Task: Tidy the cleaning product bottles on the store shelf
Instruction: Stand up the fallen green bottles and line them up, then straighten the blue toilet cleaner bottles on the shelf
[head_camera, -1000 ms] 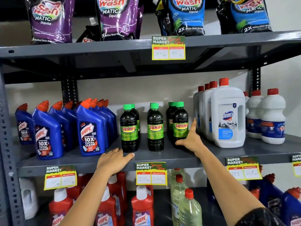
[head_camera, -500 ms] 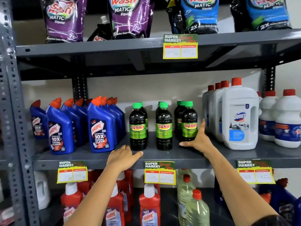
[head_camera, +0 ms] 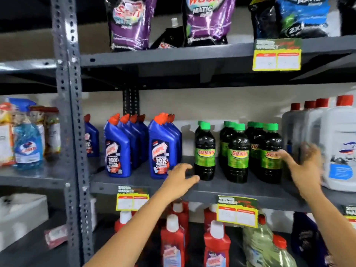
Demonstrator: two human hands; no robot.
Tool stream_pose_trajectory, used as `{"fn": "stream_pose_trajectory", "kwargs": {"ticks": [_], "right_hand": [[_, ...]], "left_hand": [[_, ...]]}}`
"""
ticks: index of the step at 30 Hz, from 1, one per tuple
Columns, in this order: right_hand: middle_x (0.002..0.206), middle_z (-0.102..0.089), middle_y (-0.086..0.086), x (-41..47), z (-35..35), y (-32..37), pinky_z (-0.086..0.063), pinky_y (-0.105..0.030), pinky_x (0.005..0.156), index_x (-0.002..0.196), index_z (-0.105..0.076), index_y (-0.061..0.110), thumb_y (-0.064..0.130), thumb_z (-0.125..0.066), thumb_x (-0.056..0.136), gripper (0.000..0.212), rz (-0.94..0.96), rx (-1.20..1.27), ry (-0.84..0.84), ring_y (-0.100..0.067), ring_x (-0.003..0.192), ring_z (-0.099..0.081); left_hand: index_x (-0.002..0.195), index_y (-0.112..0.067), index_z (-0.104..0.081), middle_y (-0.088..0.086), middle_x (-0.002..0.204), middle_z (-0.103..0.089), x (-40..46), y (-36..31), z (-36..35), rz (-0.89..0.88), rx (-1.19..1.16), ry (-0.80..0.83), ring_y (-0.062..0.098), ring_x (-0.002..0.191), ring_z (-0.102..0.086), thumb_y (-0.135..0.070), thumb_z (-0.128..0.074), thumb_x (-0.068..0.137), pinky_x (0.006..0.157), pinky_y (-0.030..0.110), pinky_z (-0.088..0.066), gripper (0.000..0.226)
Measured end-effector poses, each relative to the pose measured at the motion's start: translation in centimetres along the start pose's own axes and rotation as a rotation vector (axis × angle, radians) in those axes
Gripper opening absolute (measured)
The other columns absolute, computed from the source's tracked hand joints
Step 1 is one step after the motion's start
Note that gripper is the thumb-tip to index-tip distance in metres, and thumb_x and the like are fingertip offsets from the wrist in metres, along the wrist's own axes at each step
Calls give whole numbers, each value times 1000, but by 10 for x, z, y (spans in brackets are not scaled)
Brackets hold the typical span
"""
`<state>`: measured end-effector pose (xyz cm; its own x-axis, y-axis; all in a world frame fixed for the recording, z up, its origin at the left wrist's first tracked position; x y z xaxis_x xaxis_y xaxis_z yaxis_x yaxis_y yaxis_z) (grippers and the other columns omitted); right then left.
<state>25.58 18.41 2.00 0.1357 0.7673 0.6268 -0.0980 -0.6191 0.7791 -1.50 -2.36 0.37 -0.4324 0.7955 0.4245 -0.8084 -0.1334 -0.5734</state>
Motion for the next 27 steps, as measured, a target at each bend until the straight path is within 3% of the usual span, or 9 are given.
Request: {"fn": "stream_pose_trajectory", "kwargs": {"ticks": [2, 4, 7, 10, 12, 14, 19, 23, 27], "right_hand": [[118, -55, -16, -17, -2, 20, -43, -42, 98, 121, -47, 33, 69, -63, 70, 64, 129, -26, -72, -32, 108, -55], [95, -63, 2, -44, -19, 47, -48, -32, 84, 107, -48, 45, 56, -64, 77, 36, 229, 22, -13, -13, 85, -62], [76, -69, 11, -101, -74, 85, -45, -16, 65, 93, -57, 35, 24, -75, 79, 25, 296, -92, 431, 1, 63, -60], [97, -65, -3, -149, -138, 104, -50, -25, 77, 113, -52, 33, 22, -82, 72, 52, 151, -136, 866, -5, 78, -60], [123, -48, -3, -161, -172, 109, -43, -24, 93, 140, -32, 21, 29, -84, 70, 88, 80, -189, 950, -16, 110, -53], [124, -39, 1, -165, -196, 114, -34, -24, 100, 146, -20, 14, 31, -84, 69, 101, 55, -239, 925, -20, 127, -41], [114, -69, 3, -148, -231, 104, -50, -29, 93, 126, -47, 10, 20, -92, 56, 84, -206, 11, 902, -14, 103, -66], [108, -74, -3, -146, -237, 95, -53, -36, 96, 118, -59, 13, 17, -94, 49, 77, -240, 124, 896, -18, 101, -70], [105, -75, -4, -146, -240, 90, -55, -29, 87, 110, -63, 15, 12, -93, 52, 65, -234, 132, 856, -18, 97, -72]], "left_hand": [[125, -10, -54, 8, 126, -56, -11, 29, 35, -67, -54, -263, 24, 119, -52, -24, -66, 84, 94, 19, -32, 45], [128, -4, -49, 15, 127, -53, -21, 70, 66, -19, -12, -511, 31, 120, -49, -22, -70, 80, 99, 27, -33, 55], [139, 10, -29, 31, 138, -39, -20, 120, 98, 200, 50, -666, 45, 131, -34, -24, -78, 74, 111, 48, -26, 89], [148, 6, -5, 33, 150, -21, -10, 146, 117, 337, 4, -591, 44, 140, -22, -36, -82, 67, 113, 51, -23, 120], [150, -2, 8, 26, 156, -15, -3, 156, 122, 364, -17, -499, 40, 142, -24, -44, -84, 62, 109, 52, -30, 134], [149, -10, 18, 19, 157, -16, 3, 162, 123, 392, -17, -420, 37, 138, -34, -48, -84, 59, 103, 52, -38, 141], [145, -15, 27, 19, 147, -34, 7, 167, 121, 447, 47, -354, 37, 122, -52, -55, -83, 57, 93, 46, -45, 146], [147, -11, 22, 17, 138, -44, 4, 169, 117, 453, 129, -377, 35, 114, -57, -58, -79, 59, 87, 43, -47, 142], [149, -8, 13, 16, 140, -44, 4, 167, 117, 464, 168, -394, 35, 118, -55, -58, -76, 62, 90, 42, -46, 134]]}}
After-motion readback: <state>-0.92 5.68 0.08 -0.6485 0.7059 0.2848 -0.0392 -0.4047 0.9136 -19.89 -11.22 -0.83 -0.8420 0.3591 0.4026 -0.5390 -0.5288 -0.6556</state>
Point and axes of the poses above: each hand's wrist, its own x-axis towards the middle knuckle, its own z-axis out of the back of the hand, y = z × x, the point moved 1 cm from there along x, towards the middle knuckle
